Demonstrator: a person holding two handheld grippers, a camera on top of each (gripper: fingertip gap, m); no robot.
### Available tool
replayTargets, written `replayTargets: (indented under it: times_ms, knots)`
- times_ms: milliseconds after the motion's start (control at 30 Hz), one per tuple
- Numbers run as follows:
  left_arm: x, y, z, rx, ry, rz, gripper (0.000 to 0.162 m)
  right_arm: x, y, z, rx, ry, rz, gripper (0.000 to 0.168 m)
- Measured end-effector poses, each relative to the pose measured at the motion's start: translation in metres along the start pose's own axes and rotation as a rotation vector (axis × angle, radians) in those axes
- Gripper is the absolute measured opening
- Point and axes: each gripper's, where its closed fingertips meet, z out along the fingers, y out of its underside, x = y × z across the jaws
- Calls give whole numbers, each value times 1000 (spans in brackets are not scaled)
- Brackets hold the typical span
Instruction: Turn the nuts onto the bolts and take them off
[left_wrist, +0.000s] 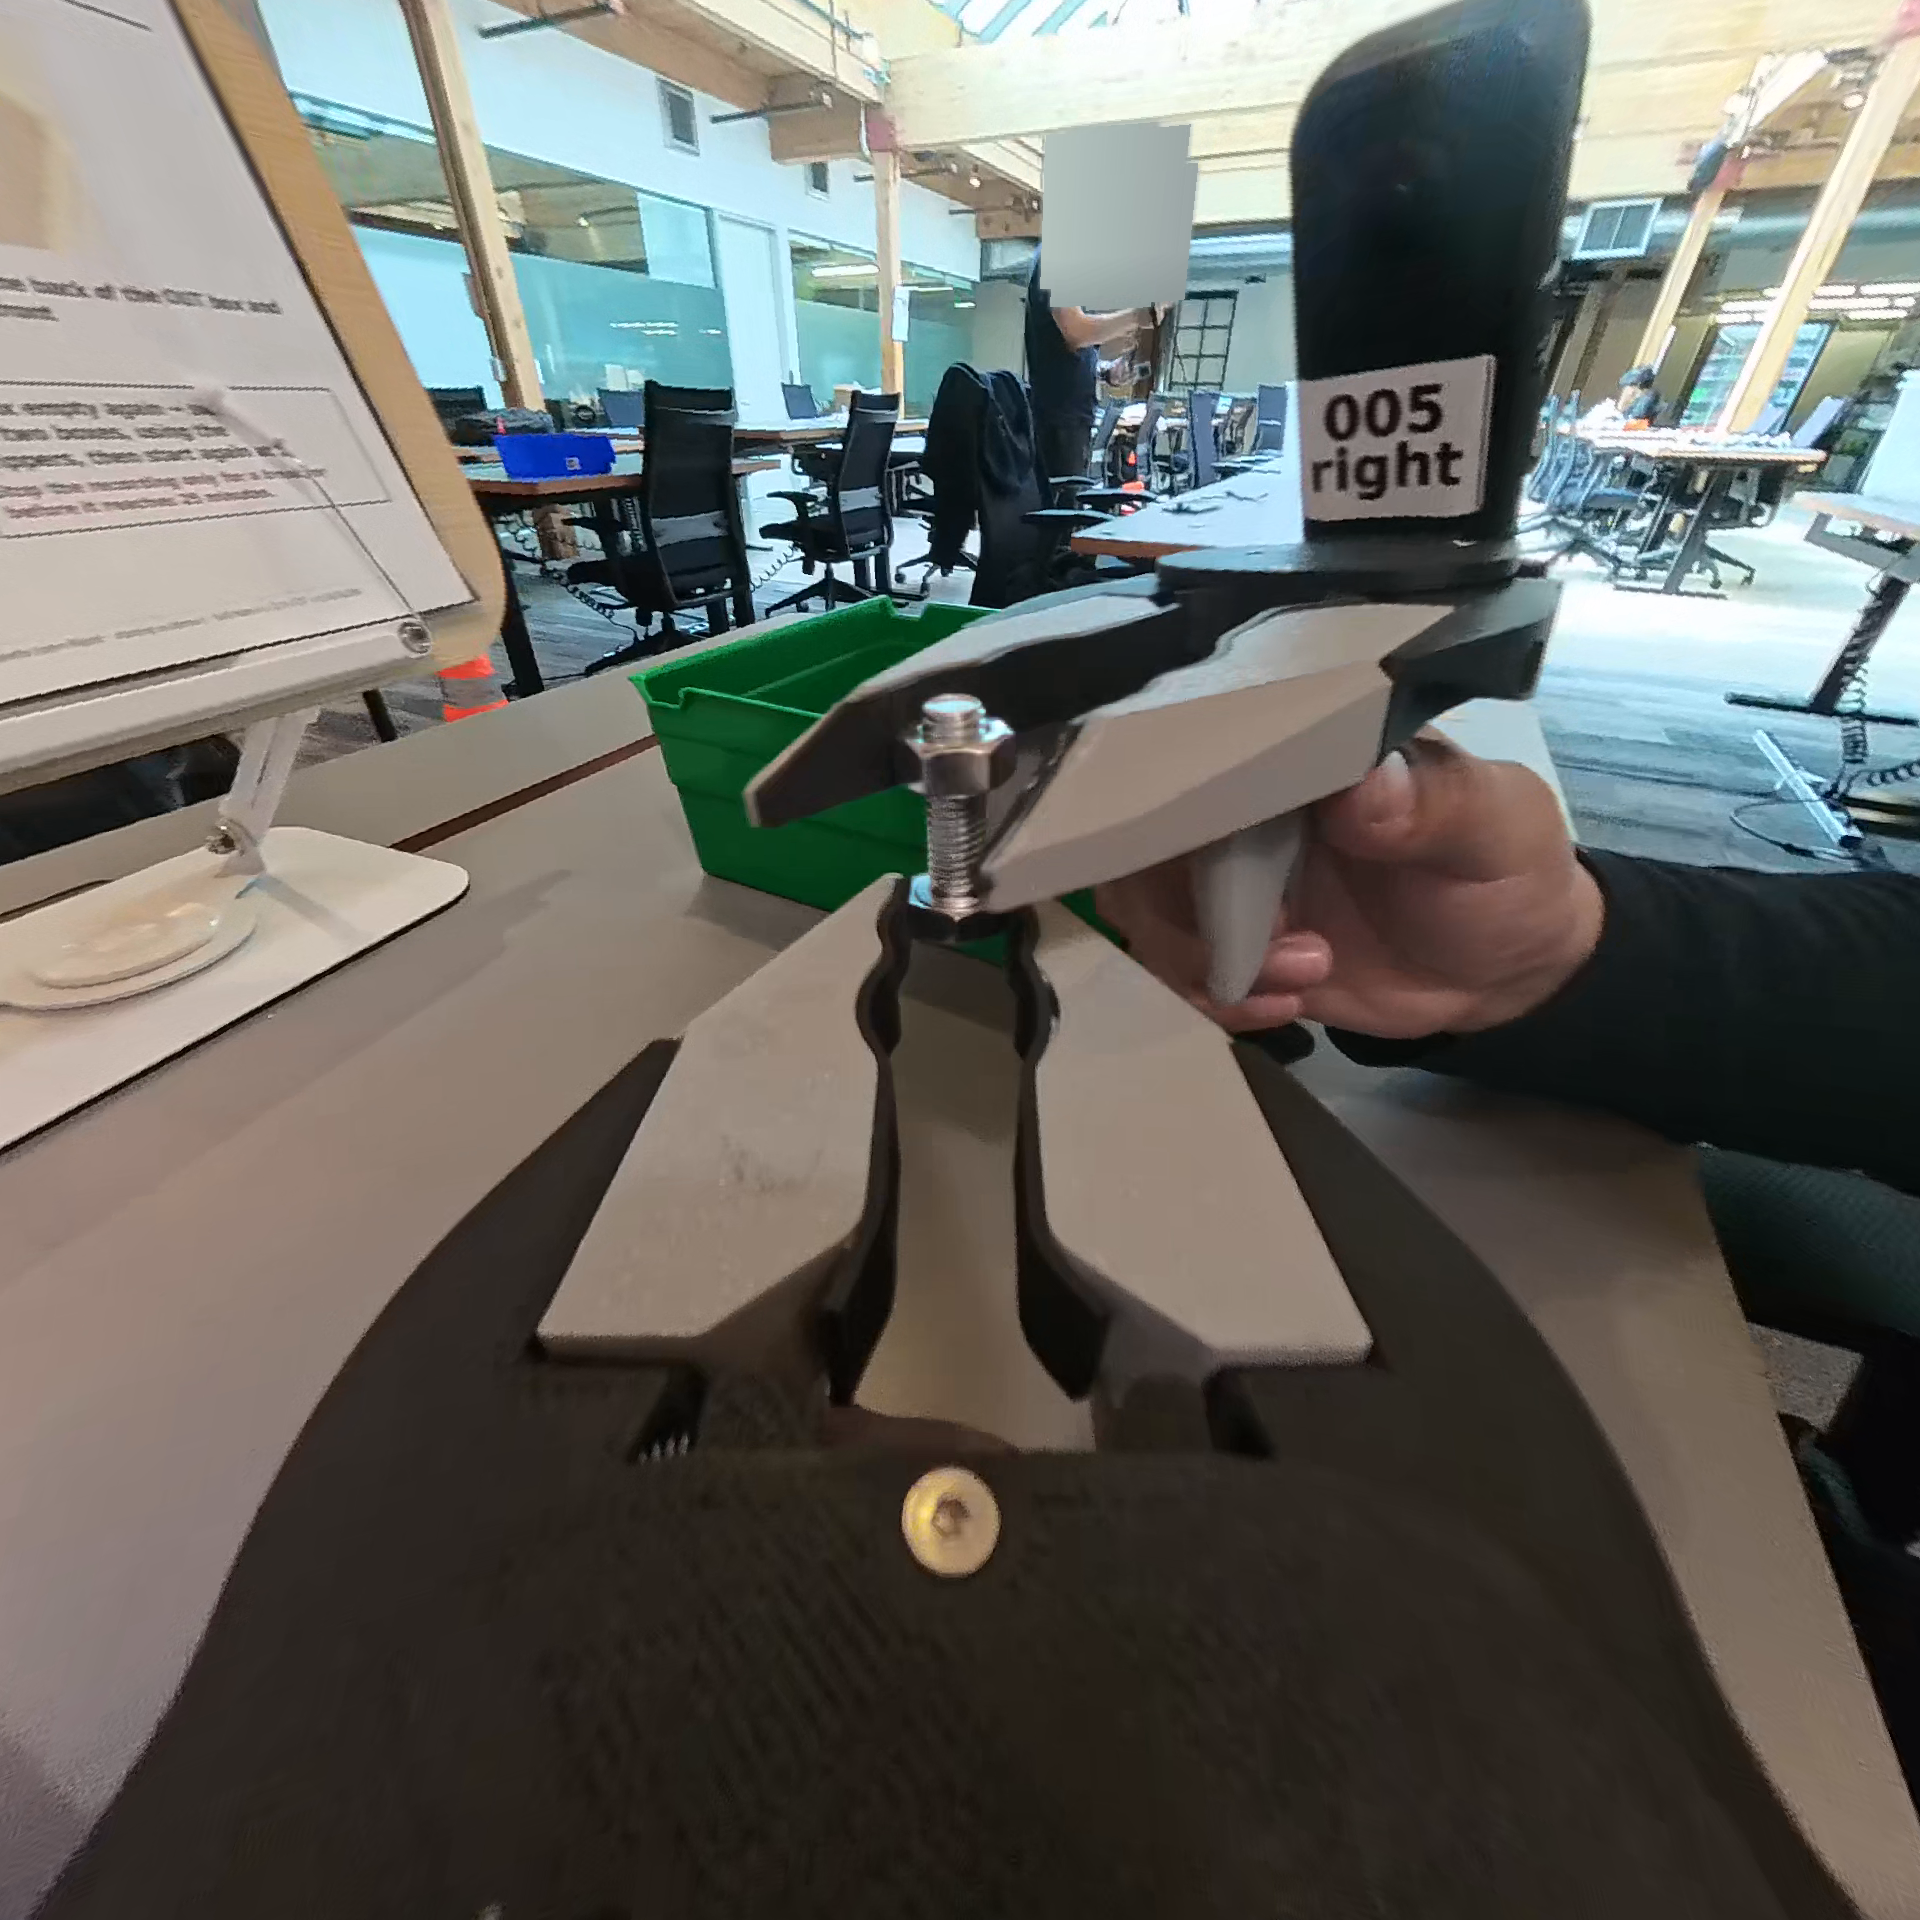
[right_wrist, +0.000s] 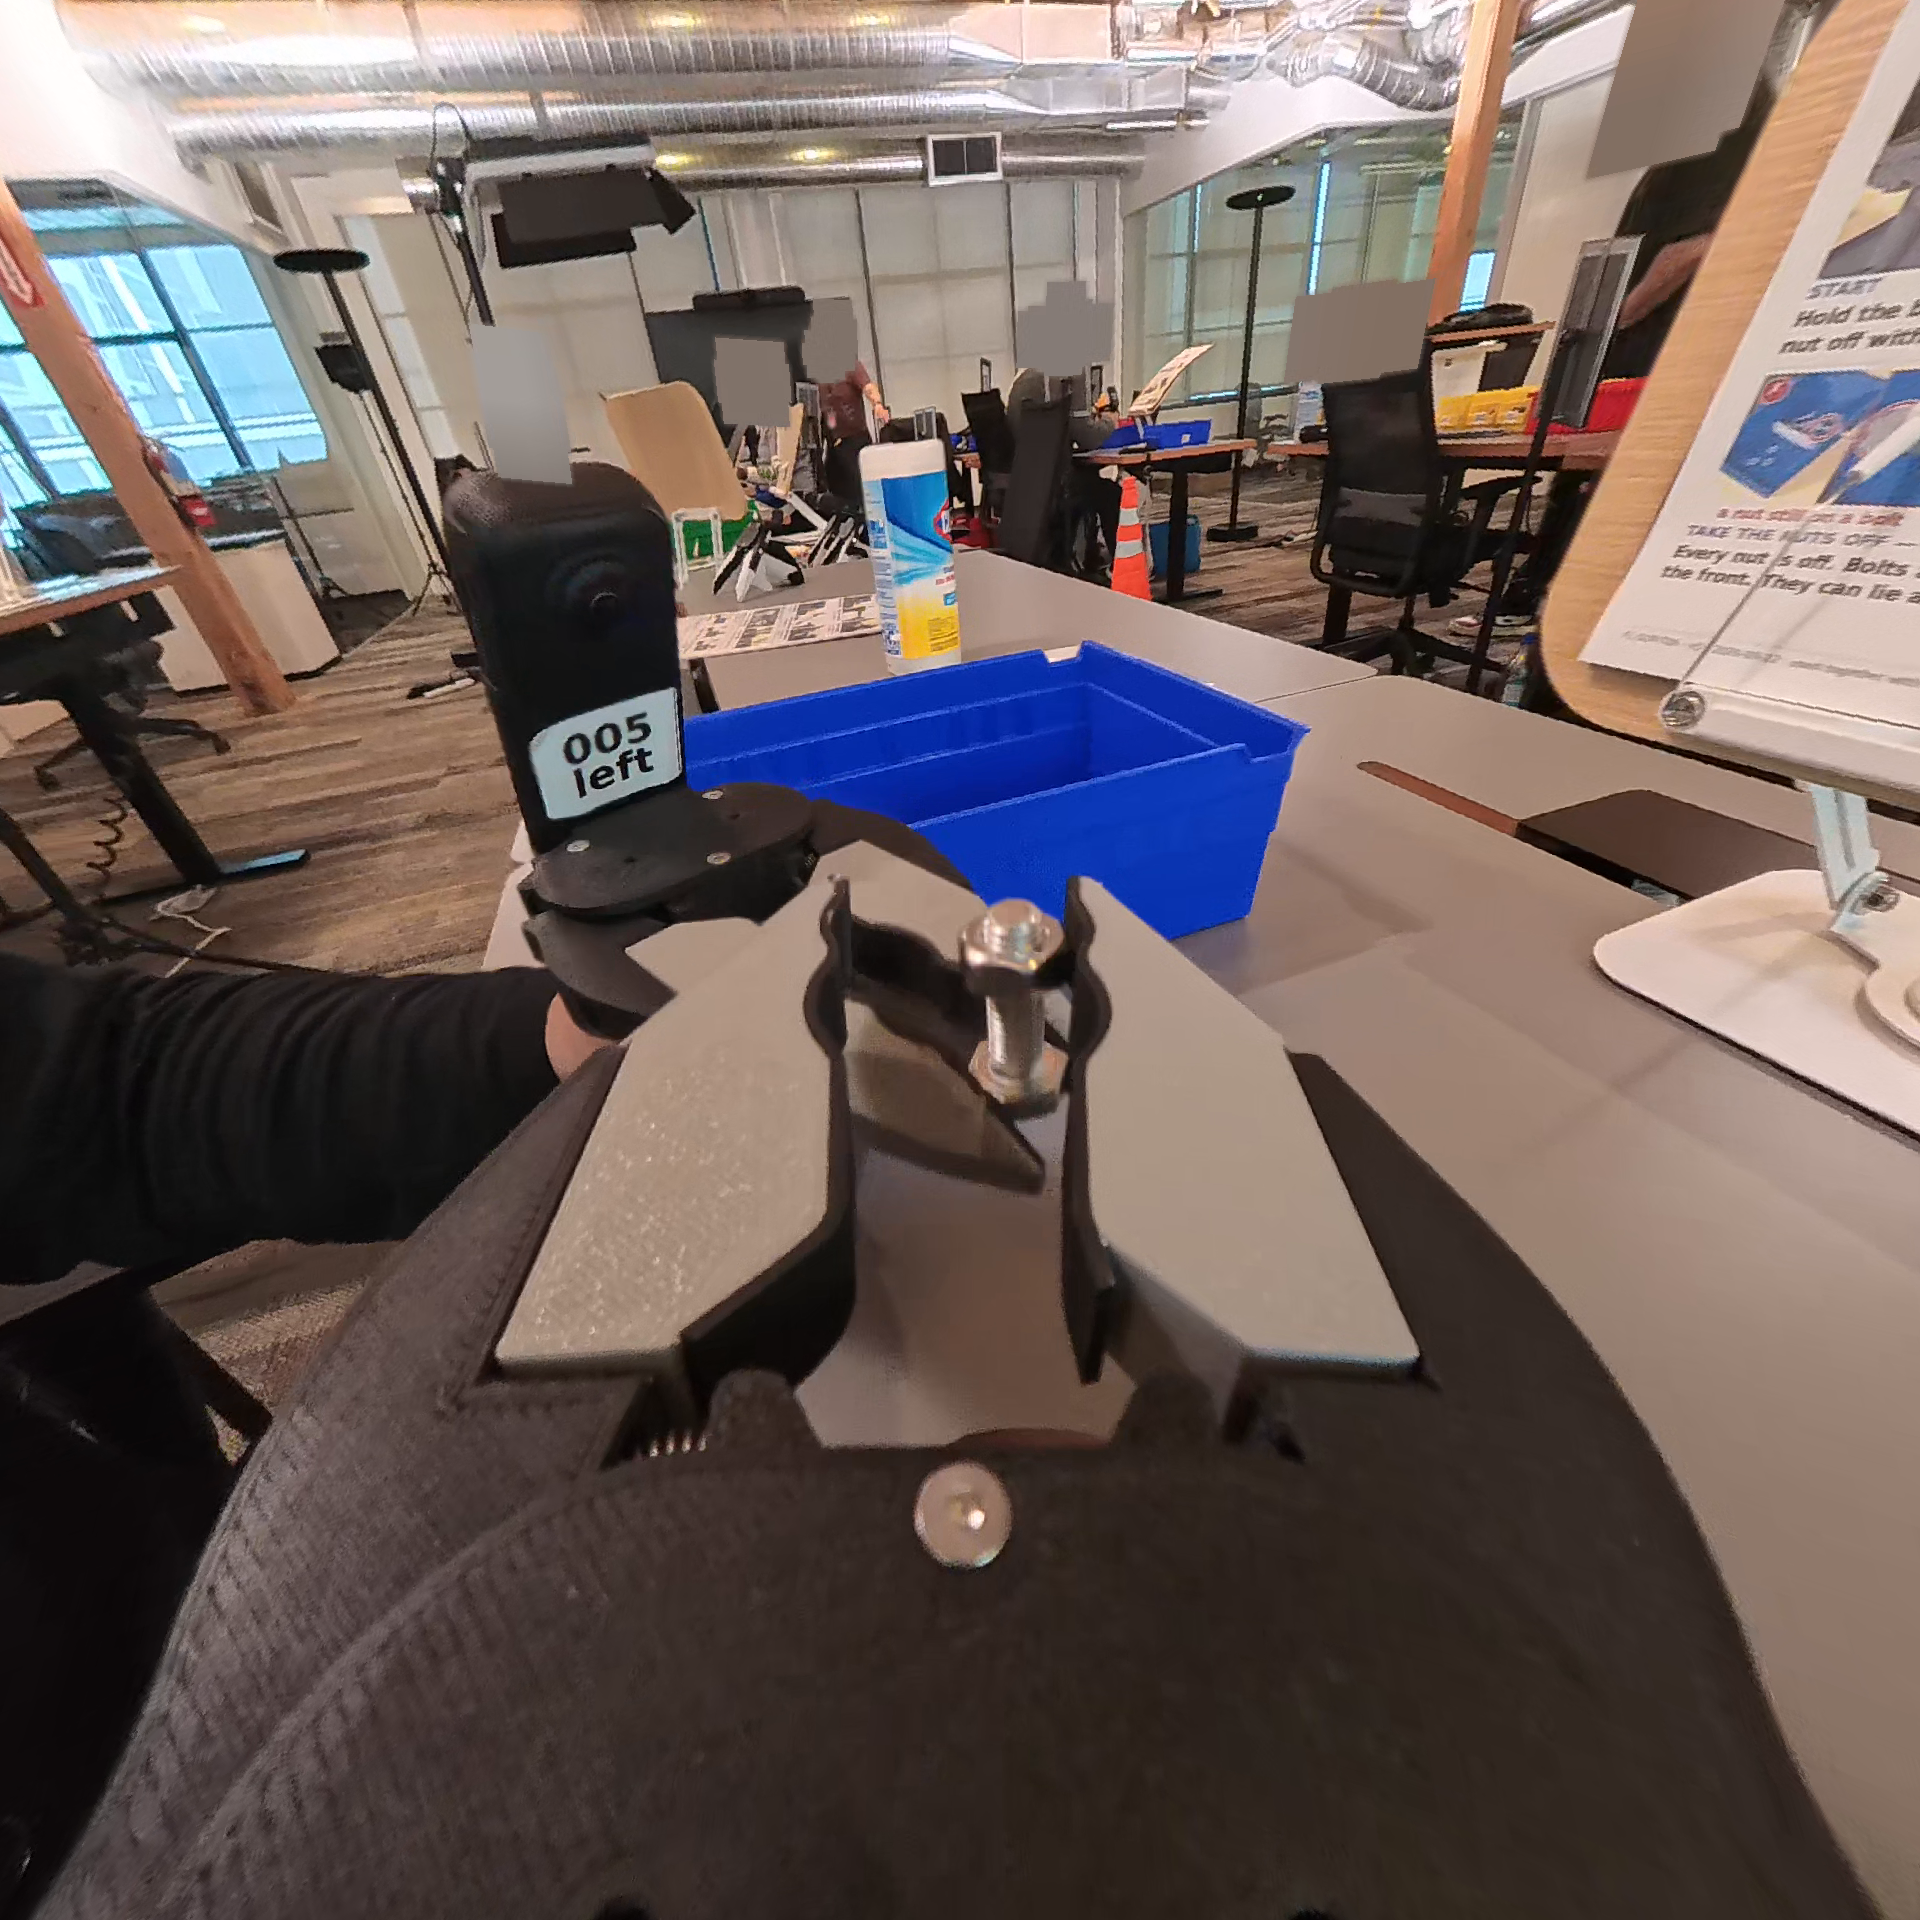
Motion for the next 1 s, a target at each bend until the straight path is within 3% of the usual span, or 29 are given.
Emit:
replayTargets:
  times_ms: [300,567,1000]
  knots:
    - [-17,-3,-6,19,-61,-27,15,7,-6,-7,22,20,7,37]
    - [8,2,4,-9,7,36,15,-8,3,4,-13,-19,-19,39]
    - [-17,1,-6,-16,-74,-12,16,7,-3,-7,-9,63,-75,32]
